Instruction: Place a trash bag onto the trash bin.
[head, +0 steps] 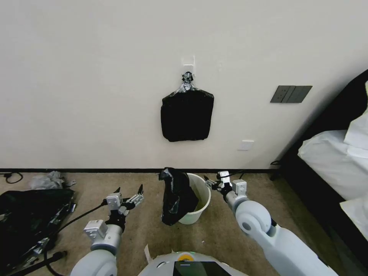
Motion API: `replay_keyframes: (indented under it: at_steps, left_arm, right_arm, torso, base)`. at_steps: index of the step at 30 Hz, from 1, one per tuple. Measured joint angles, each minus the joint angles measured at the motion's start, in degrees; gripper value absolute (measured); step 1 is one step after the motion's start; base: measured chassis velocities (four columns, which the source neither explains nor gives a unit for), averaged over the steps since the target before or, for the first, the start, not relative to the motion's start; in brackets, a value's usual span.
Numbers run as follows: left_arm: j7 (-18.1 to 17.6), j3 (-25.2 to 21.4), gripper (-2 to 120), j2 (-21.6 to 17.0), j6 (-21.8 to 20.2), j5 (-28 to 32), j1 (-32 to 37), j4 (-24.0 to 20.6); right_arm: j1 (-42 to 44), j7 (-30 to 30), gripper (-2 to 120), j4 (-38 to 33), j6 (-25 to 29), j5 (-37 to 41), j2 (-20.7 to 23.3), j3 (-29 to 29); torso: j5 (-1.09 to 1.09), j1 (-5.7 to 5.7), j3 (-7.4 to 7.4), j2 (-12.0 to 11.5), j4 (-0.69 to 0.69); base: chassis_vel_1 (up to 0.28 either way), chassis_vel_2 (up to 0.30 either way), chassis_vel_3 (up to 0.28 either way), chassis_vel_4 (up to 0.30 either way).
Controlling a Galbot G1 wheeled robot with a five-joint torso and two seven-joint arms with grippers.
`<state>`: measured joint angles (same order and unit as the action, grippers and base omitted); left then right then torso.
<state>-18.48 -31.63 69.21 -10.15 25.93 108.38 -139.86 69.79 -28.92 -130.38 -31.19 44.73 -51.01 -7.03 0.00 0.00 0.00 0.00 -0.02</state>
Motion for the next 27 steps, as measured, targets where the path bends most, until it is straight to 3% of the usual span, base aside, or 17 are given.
replay_keyframes:
  at_steps: [5, 12, 22, 27]
  left_arm:
    - [0.28, 0.33, 100, -0.01, 0.73, -1.92, -0.29, 1.17]
    - [1.37, 1.12, 100, 0.49, 2.45, -4.47, -0.94, 2.51]
    - [3.82, 2.65, 100, 0.51, 3.47, -10.68, -1.82, 4.09]
    - [3.82, 2.88, 100, 0.60, 3.03, -11.34, -1.92, 4.09]
  right_arm:
    - [-4.79, 3.59, 98, -3.28, -2.02, 6.01, 0.32, 4.43]
    - [-9.00, 6.30, 100, -0.30, -3.95, 5.84, -3.79, 11.43]
    - [-14.53, -1.18, 97, 5.17, -7.54, 7.16, -10.95, 18.00]
    - [-15.74, -5.52, 84, 6.06, -9.26, 3.92, -12.00, 20.85]
  torso:
    - [-0.01, 0.00, 0.00, 0.00, 0.03]
    - [-0.01, 0.00, 0.01, 0.00, 0.02]
    - [-0.01, 0.01, 0.01, 0.00, 0.02]
    - [-0.01, 0.00, 0.01, 0.00, 0.02]
  base:
    - [0.000, 0.000, 0.000, 0.000]
    - [0.000, 0.000, 0.000, 0.000]
    - [0.000, 0.000, 0.000, 0.000]
    - [0.000, 0.000, 0.000, 0.000]
